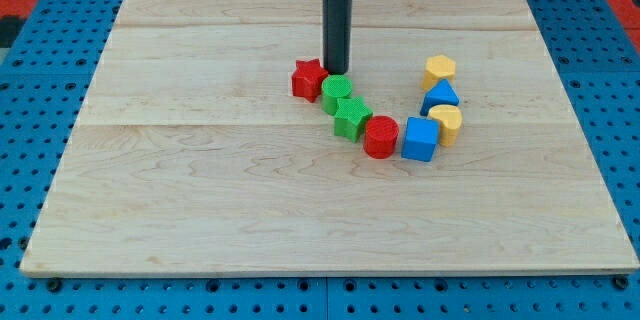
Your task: Move the green circle downwards
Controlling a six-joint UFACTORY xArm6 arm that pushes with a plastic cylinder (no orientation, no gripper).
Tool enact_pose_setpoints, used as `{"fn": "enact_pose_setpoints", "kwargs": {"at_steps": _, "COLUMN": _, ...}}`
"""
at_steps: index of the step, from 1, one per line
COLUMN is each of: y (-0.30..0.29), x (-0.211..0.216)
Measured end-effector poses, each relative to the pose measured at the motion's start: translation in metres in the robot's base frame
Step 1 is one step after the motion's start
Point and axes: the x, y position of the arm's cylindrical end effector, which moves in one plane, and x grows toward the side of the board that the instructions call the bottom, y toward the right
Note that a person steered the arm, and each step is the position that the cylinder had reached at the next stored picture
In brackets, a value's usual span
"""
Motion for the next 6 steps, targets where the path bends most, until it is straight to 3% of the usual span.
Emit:
{"fn": "enact_pose_setpoints", "kwargs": {"at_steps": 1, "y": 0.028, "x": 0.000}}
{"fn": "enact_pose_setpoints", "kwargs": {"at_steps": 4, "y": -0.015, "x": 0.047}}
{"fn": "enact_pose_setpoints", "kwargs": {"at_steps": 6, "y": -0.007, "x": 0.044}}
